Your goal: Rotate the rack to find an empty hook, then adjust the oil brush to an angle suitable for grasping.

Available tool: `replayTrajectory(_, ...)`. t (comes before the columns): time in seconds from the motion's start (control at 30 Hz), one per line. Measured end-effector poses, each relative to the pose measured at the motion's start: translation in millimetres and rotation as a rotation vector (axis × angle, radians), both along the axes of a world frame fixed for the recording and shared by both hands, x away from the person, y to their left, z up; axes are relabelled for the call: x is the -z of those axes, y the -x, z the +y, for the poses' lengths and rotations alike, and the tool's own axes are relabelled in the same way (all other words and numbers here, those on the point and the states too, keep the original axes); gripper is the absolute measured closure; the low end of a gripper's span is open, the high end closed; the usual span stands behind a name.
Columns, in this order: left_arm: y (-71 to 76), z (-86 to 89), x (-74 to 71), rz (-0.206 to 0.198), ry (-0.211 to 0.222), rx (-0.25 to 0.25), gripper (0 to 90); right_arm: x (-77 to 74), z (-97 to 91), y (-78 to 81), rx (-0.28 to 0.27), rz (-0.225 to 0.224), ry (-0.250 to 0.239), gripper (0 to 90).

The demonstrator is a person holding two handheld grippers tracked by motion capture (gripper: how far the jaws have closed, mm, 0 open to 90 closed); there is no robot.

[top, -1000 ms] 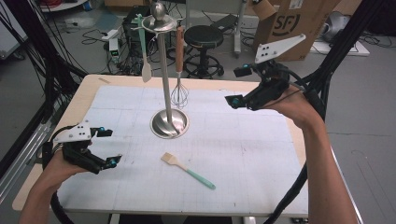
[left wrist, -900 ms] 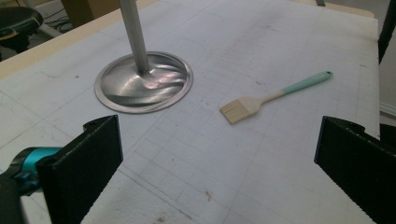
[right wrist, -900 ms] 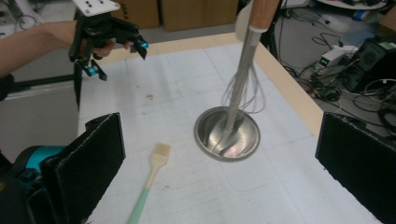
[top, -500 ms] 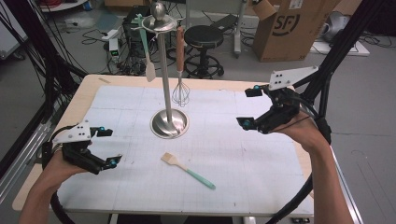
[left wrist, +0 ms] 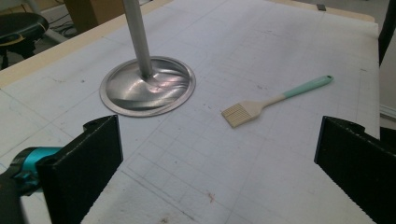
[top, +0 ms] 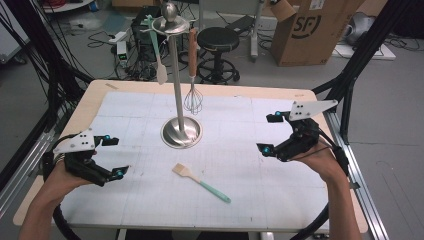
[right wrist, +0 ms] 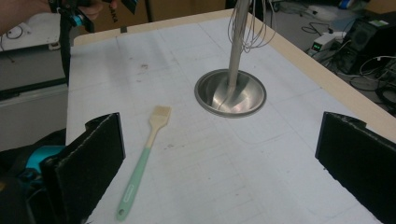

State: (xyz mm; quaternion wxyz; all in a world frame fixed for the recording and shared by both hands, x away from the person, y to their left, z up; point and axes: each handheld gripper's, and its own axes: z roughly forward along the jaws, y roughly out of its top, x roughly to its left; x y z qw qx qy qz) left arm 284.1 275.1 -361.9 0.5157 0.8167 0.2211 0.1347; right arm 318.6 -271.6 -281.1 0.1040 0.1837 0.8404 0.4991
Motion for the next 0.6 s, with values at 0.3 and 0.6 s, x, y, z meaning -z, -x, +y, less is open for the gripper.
replayTrajectory(0.3,0.4,0.3,-1.0,-0.006,-0.004,-0.002,1.7,34.8,-16.0,9.1,0.034,0.001,-0.06,0.0)
replayTrajectory(0.6,1.7,0.6,-3.2,-0.014,0.006,0.0,1.7,57.2,-15.8,14.5,0.071,-0.02,-0.062,0.0)
